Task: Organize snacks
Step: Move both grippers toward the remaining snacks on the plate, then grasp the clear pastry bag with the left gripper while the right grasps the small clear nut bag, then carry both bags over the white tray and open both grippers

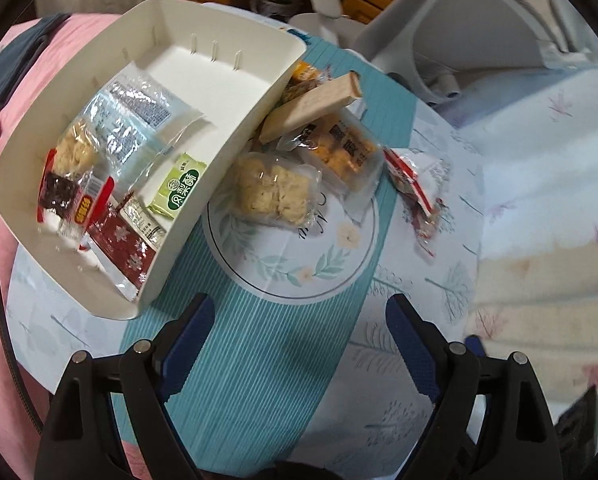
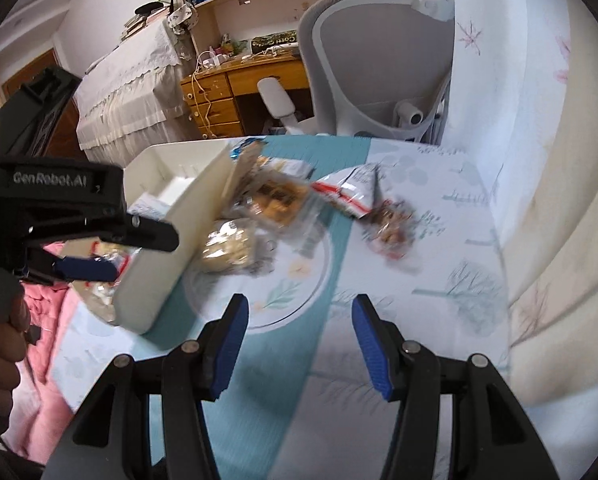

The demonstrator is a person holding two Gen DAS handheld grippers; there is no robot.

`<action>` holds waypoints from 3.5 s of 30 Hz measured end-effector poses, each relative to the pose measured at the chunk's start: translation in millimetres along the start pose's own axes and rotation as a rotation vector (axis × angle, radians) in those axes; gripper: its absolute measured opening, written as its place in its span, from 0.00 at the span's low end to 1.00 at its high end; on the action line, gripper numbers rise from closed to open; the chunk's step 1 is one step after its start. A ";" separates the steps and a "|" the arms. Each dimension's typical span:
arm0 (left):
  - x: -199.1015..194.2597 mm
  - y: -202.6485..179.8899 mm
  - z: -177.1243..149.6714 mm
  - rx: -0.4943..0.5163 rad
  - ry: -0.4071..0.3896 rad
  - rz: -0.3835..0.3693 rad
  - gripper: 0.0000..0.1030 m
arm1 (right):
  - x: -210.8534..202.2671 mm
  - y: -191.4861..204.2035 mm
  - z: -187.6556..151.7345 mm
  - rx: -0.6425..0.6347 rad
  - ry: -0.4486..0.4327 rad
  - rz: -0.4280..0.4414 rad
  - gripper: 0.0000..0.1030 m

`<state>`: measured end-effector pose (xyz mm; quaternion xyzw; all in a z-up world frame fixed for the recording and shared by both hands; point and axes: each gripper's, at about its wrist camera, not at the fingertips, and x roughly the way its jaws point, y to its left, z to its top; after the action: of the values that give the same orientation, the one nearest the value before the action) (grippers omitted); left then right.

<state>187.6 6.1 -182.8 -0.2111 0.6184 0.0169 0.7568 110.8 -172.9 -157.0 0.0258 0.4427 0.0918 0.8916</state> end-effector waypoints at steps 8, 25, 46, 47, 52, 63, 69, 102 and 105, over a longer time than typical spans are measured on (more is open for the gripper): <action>35.6 -14.0 9.0 -0.078 -0.019 0.114 0.84 | 19.1 -23.4 21.7 -0.038 -0.071 -0.062 0.53; 118.6 -9.9 36.9 -0.163 -0.005 0.353 0.86 | 123.3 -75.4 37.9 -0.004 0.017 -0.141 0.53; 162.0 -8.6 92.6 -0.137 -0.073 0.381 0.77 | 161.5 -78.8 31.2 -0.034 0.067 -0.129 0.35; 163.8 -8.3 94.9 -0.133 -0.070 0.380 0.73 | 160.9 -80.5 30.3 -0.031 0.070 -0.138 0.28; 167.0 -19.3 96.7 -0.106 -0.076 0.375 0.68 | 150.0 -86.3 29.6 -0.035 0.072 -0.142 0.14; 162.4 -15.0 83.2 -0.071 0.071 0.334 0.67 | 125.7 -96.9 16.9 0.106 0.174 -0.034 0.13; 141.4 -22.9 69.8 0.007 0.106 0.250 0.67 | 108.4 -100.5 5.2 0.258 0.243 0.044 0.13; -91.2 95.8 6.1 0.315 -0.229 -0.203 0.67 | 14.6 83.2 -4.4 0.308 0.128 0.290 0.13; -97.9 117.3 16.0 0.317 -0.233 -0.199 0.67 | 14.0 103.4 -1.6 0.302 0.101 0.285 0.13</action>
<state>145.9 141.3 -123.1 -0.1460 0.4978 -0.1310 0.8448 103.2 -68.8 -155.9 0.2168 0.4872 0.1506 0.8324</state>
